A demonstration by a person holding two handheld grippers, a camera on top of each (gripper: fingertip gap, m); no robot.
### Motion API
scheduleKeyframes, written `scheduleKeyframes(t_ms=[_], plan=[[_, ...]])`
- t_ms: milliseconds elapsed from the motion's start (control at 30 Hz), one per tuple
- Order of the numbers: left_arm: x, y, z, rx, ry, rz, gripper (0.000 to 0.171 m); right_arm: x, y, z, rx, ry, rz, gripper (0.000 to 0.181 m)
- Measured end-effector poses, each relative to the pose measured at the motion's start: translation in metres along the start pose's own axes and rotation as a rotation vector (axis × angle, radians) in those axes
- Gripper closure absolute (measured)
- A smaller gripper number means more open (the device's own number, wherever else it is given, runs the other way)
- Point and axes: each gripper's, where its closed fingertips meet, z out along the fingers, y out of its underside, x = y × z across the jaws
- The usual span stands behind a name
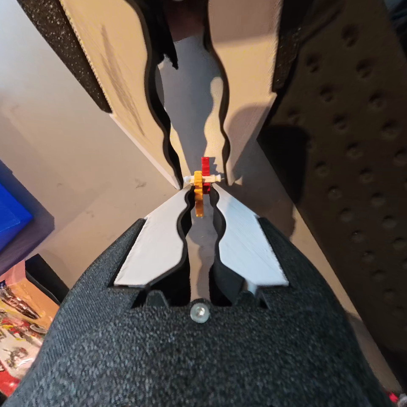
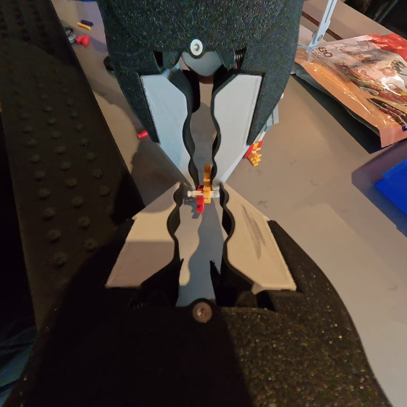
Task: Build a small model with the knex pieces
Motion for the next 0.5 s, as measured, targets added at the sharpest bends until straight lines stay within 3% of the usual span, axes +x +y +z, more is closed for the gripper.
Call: scheduleKeyframes(t_ms=[200,500], plan=[[0.001,0.001,0.003,-0.058,0.035,0.017,0.16,0.003,0.008,0.004,-0.046,0.026,-0.022,0.154],[-0.002,-0.007,0.003,-0.048,0.044,0.022,0.16,0.006,0.015,-0.002,-0.065,0.051,-0.006,0.16]])
